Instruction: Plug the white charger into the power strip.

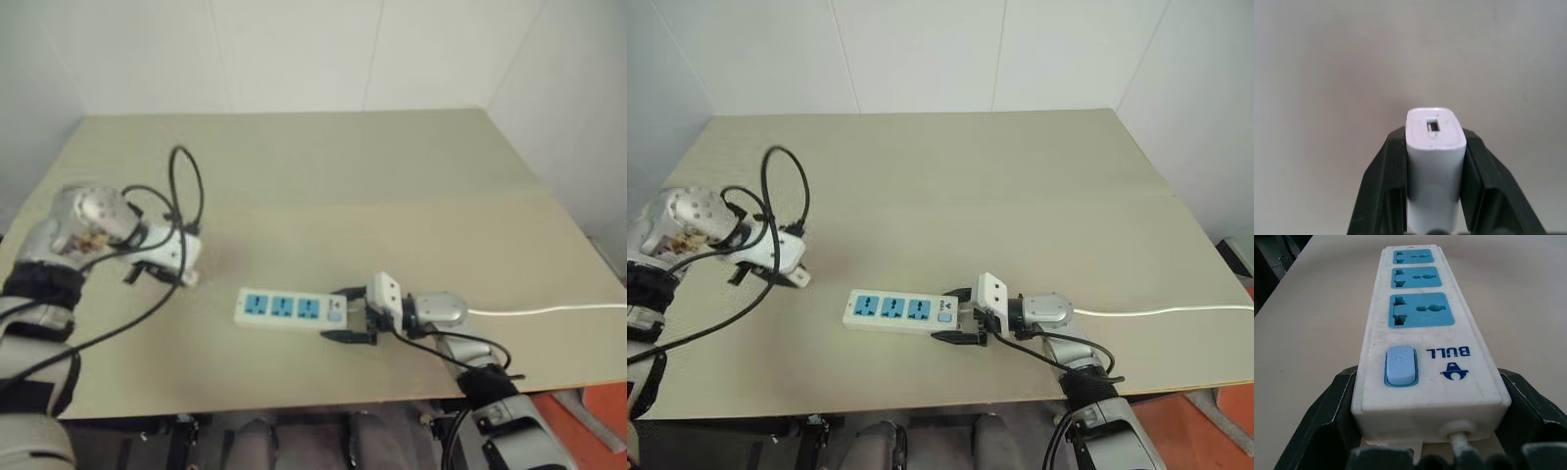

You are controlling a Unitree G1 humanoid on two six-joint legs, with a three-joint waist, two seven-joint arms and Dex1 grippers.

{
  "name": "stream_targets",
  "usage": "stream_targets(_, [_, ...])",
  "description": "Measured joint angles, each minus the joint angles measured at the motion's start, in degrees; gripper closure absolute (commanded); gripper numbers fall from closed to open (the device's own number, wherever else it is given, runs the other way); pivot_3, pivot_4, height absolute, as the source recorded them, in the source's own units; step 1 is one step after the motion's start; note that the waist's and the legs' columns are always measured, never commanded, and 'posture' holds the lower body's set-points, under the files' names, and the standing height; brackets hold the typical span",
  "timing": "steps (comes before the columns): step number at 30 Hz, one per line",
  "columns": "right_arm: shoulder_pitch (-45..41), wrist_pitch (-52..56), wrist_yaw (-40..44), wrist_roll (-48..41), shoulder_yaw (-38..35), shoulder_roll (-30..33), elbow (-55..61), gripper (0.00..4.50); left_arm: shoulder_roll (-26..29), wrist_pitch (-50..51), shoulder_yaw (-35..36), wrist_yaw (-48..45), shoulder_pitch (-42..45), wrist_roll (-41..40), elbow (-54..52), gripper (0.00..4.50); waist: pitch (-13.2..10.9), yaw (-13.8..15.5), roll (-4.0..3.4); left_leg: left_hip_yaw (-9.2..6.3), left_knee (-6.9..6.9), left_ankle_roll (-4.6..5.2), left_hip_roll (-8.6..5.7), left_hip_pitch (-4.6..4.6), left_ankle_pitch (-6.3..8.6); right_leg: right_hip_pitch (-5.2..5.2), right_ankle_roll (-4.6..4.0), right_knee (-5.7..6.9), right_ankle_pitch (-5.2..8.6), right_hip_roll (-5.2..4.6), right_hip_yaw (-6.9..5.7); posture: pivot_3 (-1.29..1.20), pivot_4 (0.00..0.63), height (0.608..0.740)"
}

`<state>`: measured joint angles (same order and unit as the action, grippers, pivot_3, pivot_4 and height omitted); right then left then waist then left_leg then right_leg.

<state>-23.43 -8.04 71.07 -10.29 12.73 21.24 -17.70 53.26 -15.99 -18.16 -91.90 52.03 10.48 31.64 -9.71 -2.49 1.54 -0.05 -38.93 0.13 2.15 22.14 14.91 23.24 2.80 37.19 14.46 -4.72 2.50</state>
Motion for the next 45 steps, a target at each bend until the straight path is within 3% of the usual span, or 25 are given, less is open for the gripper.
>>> stream_targets(3, [-0.1, 0.0, 0.3, 0.0, 0.0, 0.2, -0.1, 1.08, -4.2, 9.3, 4.3, 0.7, -0.9, -7.5, -6.9, 3.48, 0.0, 0.0, 0.00, -0.03, -0.01, 0.00, 0.01, 0.05, 0.00, -0.03, 0.01, -0.01, 0.00, 0.00, -0.02, 0.00, 0.150, 0.740])
stream_targets(8, [-1.9, -0.3, 1.2, 0.1, 0.4, -0.3, -2.5, 1.08, -17.2, 24.0, 11.4, 9.6, -6.1, -21.7, -19.4, 3.48, 0.0, -0.3, 0.02, -0.01, -0.04, 0.00, 0.04, -0.04, 0.00, -0.05, 0.01, -0.02, -0.01, 0.02, 0.05, 0.00, 0.150, 0.740])
stream_targets(16, [-3.3, -1.8, 1.1, 0.2, 0.3, -0.7, -5.3, 1.08, -26.6, 36.3, 12.7, 22.1, -17.2, -30.2, -31.3, 3.48, 0.0, -0.3, 0.04, -0.01, -0.06, -0.01, 0.05, -0.17, 0.00, -0.11, -0.06, -0.01, -0.05, 0.08, 0.14, 0.00, 0.150, 0.740])
stream_targets(28, [-3.6, -2.6, 0.8, 0.7, 0.4, -1.0, -6.0, 1.08, -29.0, 37.3, 11.9, 22.3, -26.8, -34.8, -32.0, 3.48, 0.0, -0.1, 0.04, -0.02, -0.04, -0.05, 0.14, -0.30, -0.03, -0.17, -0.19, -0.02, -0.13, 0.22, 0.16, 0.00, 0.150, 0.740])
stream_targets(45, [-3.5, -2.6, 0.0, 1.1, 0.5, -1.2, -5.8, 1.08, -28.6, 27.4, 10.1, 17.1, -27.2, -34.6, -24.2, 3.48, 0.0, -0.1, 0.04, 0.02, -0.03, -0.06, 0.24, -0.40, -0.03, -0.23, -0.25, -0.05, -0.16, 0.31, 0.16, 0.00, 0.150, 0.740])
